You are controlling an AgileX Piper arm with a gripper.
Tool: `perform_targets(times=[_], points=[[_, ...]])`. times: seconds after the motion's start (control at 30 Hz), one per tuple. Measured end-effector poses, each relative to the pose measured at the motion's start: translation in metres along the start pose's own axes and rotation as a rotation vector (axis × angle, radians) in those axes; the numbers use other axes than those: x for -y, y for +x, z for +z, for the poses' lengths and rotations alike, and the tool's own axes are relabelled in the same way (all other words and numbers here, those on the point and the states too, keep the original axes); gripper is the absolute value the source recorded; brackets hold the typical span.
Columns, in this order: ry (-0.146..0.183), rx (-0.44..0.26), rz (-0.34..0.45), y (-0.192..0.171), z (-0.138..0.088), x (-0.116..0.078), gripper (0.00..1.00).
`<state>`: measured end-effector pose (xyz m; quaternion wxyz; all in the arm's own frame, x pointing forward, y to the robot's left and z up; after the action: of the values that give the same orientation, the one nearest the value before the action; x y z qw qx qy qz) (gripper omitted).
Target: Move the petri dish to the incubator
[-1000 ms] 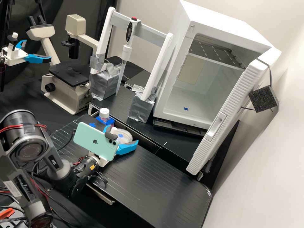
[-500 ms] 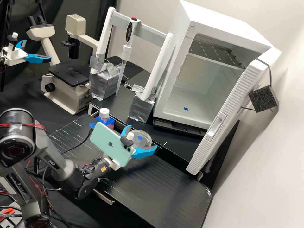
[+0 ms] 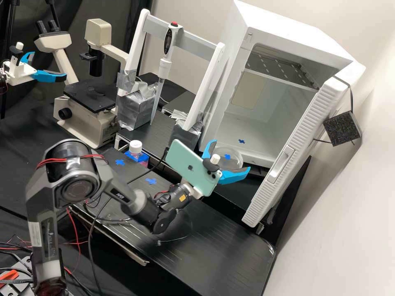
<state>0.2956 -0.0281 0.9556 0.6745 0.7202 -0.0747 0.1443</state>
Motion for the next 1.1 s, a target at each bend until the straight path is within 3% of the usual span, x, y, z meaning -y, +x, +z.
perform_targets(times=[0.07, 0.23, 0.57, 0.7, 0.9, 1.1], points=[[0.025, -0.005, -0.008, 0.016, 0.003, -0.001, 0.00], [0.036, -0.006, -0.043, 0.052, 0.010, 0.003, 0.00], [0.010, 0.037, -0.109, 0.113, 0.019, 0.021, 0.00], [-0.007, 0.008, -0.115, 0.133, 0.015, 0.025, 0.00], [-0.061, -0.048, -0.161, 0.157, 0.014, 0.033, 0.00], [-0.061, -0.065, -0.219, 0.172, 0.017, 0.050, 0.00]])
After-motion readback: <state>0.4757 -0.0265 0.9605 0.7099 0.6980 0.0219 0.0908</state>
